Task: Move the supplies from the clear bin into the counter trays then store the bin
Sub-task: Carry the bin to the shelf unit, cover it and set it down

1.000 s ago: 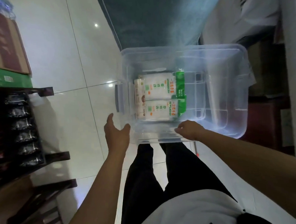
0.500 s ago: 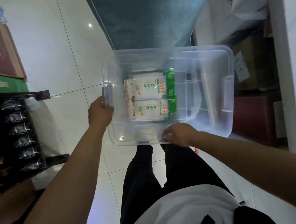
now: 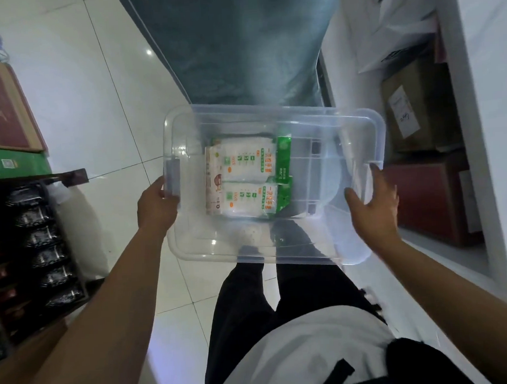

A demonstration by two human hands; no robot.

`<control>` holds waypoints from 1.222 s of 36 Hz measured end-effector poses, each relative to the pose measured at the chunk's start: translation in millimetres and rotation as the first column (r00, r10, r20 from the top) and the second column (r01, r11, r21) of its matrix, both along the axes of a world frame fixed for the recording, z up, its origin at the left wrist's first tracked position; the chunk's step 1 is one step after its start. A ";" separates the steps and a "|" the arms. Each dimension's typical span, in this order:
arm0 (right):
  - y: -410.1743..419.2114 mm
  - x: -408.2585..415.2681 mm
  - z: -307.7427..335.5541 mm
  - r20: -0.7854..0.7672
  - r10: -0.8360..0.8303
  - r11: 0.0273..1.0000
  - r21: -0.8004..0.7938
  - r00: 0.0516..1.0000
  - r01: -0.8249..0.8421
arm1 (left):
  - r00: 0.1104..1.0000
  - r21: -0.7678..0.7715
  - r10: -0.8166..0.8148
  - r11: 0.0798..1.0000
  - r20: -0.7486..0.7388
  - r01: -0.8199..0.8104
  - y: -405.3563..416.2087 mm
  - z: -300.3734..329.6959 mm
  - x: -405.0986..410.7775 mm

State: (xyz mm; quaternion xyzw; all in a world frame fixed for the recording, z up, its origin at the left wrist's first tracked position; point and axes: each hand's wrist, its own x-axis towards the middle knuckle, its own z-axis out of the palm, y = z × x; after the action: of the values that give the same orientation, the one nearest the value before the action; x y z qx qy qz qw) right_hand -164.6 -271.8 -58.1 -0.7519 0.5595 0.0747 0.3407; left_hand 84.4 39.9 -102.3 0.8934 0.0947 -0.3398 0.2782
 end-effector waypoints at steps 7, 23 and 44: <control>-29.0 14.0 -9.7 -0.008 -0.503 0.824 0.296 0.864 0.483 | 0.981 -0.011 0.149 0.988 -0.126 -0.152 -13.1 12.1 5.8; 72.7 -45.1 78.7 0.050 -0.754 0.590 0.489 0.655 0.643 | 0.883 -0.165 -0.075 0.986 -0.463 -0.003 25.6 76.9 70.0; 416.0 -321.9 197.1 0.190 -0.949 -0.084 0.615 -0.251 0.784 | 0.353 -0.285 -0.897 0.423 -0.266 0.860 -107.7 167.6 -143.3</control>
State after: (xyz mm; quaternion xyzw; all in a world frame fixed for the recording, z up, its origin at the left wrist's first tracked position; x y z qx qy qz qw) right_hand -486.5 144.2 139.0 -0.0235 0.7617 -0.3676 0.5330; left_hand -58.9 -67.8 65.3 0.7054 -0.3626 -0.6049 0.0709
